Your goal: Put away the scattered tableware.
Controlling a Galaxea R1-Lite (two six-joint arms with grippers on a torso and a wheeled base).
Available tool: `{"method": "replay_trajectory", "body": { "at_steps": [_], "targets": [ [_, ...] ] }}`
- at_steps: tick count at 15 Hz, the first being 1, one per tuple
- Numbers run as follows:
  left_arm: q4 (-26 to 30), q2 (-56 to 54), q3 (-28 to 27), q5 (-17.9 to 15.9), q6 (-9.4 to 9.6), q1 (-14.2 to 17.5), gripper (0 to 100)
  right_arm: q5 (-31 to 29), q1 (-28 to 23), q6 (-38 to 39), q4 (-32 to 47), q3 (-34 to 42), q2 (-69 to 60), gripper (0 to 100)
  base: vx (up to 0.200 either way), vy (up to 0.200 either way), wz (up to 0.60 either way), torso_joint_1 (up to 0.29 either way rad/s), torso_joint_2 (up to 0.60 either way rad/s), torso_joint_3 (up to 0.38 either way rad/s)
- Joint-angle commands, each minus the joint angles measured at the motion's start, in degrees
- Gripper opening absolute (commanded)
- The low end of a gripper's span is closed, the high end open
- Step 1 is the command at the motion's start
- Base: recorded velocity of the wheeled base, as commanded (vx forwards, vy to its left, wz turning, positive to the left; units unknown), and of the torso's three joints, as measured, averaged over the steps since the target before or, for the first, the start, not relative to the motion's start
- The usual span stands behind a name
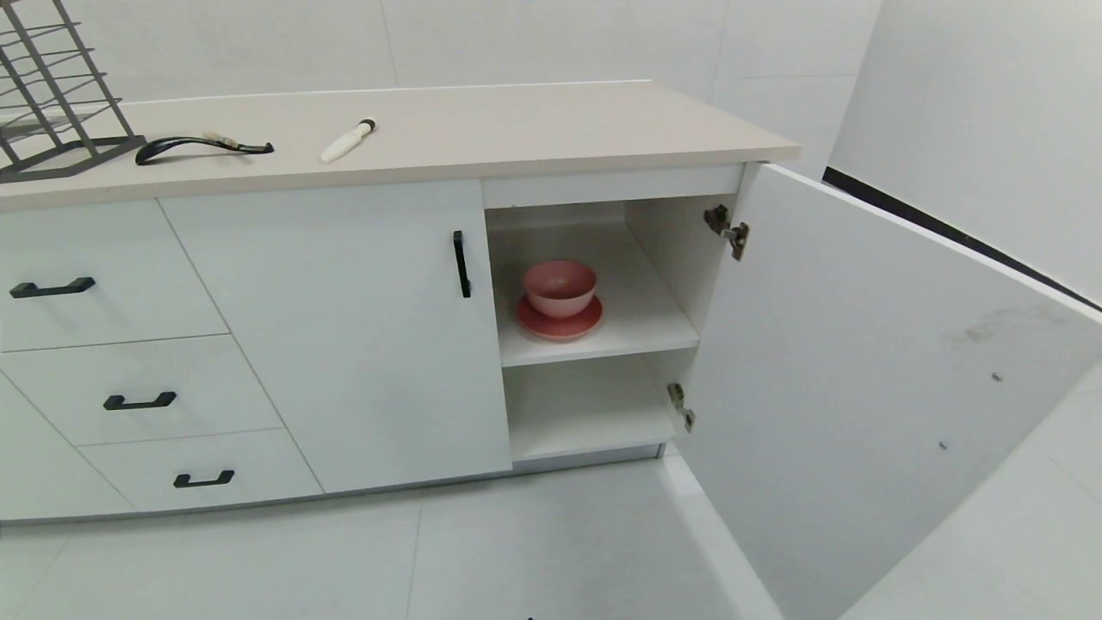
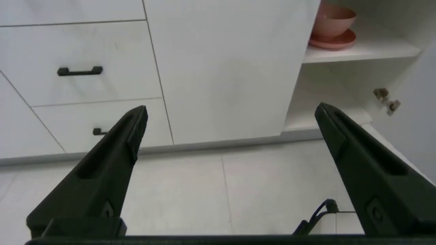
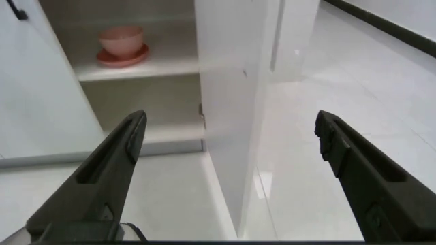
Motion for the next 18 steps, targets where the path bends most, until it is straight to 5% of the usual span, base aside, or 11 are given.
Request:
{"method": "replay_trajectory", "body": {
  "at_steps": [1, 5, 12, 13, 18],
  "targets": [
    [0.0, 0.0, 0.0, 0.1, 0.01, 0.0, 100, 0.0, 0.0, -0.1, 0.0, 0.5, 0.1, 100, -0.200, 0.000, 0.00, 0.002, -0.01, -0.002],
    [0.0, 0.0, 0.0, 0.0, 0.10, 0.0, 100, 0.0, 0.0, -0.1, 0.0, 0.5, 0.0, 100, 0.000, -0.200, 0.00, 0.001, 0.00, 0.002],
    [0.0, 0.0, 0.0, 0.1, 0.10, 0.0, 100, 0.0, -0.1, -0.2, 0.0, 0.5, 0.1, 100, 0.000, 0.000, 0.00, 0.000, 0.00, 0.000],
    [0.0, 0.0, 0.0, 0.1, 0.10, 0.0, 100, 0.0, -0.1, -0.2, 0.0, 0.5, 0.1, 0, 0.000, 0.000, 0.00, 0.000, 0.00, 0.000],
    [0.0, 0.0, 0.0, 0.1, 0.01, 0.0, 100, 0.0, -0.1, -0.1, 0.0, 0.5, 0.1, 0, -0.120, -0.200, 0.00, 0.000, 0.01, 0.002]
  ]
}}
